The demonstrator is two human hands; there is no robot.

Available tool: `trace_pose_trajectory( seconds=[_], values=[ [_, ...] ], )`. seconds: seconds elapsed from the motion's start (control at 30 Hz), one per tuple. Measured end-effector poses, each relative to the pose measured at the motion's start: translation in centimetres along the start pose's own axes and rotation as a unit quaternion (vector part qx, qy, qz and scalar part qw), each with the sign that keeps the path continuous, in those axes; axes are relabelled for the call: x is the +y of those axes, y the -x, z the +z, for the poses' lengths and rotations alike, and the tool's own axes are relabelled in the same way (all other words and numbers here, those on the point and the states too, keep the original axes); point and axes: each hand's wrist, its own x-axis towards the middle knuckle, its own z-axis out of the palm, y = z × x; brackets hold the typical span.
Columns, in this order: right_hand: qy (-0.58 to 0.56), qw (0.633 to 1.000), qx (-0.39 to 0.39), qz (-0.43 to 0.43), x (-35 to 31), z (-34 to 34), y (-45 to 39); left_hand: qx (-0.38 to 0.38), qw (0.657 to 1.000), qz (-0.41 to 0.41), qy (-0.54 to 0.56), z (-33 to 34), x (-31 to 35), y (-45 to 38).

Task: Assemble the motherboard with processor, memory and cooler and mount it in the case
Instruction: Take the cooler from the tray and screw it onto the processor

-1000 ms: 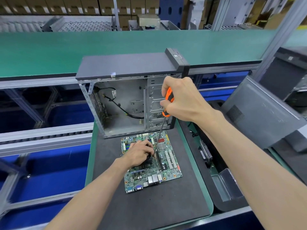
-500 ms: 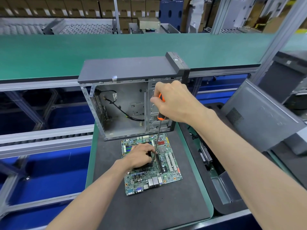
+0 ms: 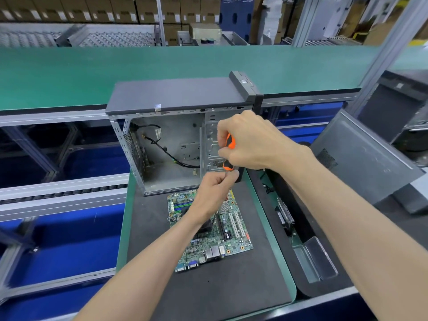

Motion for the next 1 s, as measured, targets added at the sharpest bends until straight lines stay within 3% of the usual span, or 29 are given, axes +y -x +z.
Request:
trace_pose_trajectory(
  seconds=[0.13,0.23,0.3,0.37,0.47,0.53,0.63,0.7,0.77,0.83,0.9,1.0],
  values=[
    [0.049,0.996,0.043,-0.067,-0.4,0.5,-0.7,0.009,0.999,-0.028,0.042,0.3,0.2,-0.6],
    [-0.139,0.987,0.017,-0.079,-0.2,0.5,-1.7,0.001,0.998,-0.026,0.049,0.0,-0.3,-0.9],
    [-0.349,0.935,0.002,-0.062,-0.1,1.0,-2.1,-0.002,0.999,-0.021,0.036,0.1,-0.4,-1.1],
    [-0.520,0.852,-0.030,-0.052,0.1,2.1,-2.3,-0.003,0.999,-0.023,0.045,0.2,-0.6,-1.4],
    [-0.649,0.759,-0.049,-0.020,0.1,4.2,-2.0,-0.005,0.997,-0.024,0.073,0.0,-1.3,-1.7],
    [-0.689,0.724,0.022,0.029,0.0,5.3,-2.1,0.000,0.998,-0.021,0.055,0.1,-1.6,-1.9],
    [-0.602,0.746,0.228,0.174,-1.8,6.8,-2.0,0.007,1.000,-0.010,0.022,0.7,-1.6,-2.1],
    [-0.554,0.749,0.286,0.224,-2.4,7.2,-2.1,0.004,1.000,-0.013,0.026,0.7,-1.9,-2.1],
    [-0.599,0.756,0.219,0.147,-1.8,6.4,-2.1,-0.012,0.998,-0.015,0.054,0.3,-2.1,-1.9],
    [-0.644,0.761,0.077,0.017,-0.3,5.1,-2.2,-0.037,0.997,-0.015,0.063,-0.1,-2.1,-1.8],
    [-0.695,0.718,-0.004,-0.037,0.5,4.5,-2.3,-0.050,0.997,-0.014,0.049,-0.2,-2.0,-1.7],
    [-0.718,0.694,0.037,-0.012,0.4,5.6,-1.9,-0.078,0.996,-0.011,-0.030,-0.8,-3.0,-1.3]
  ],
)
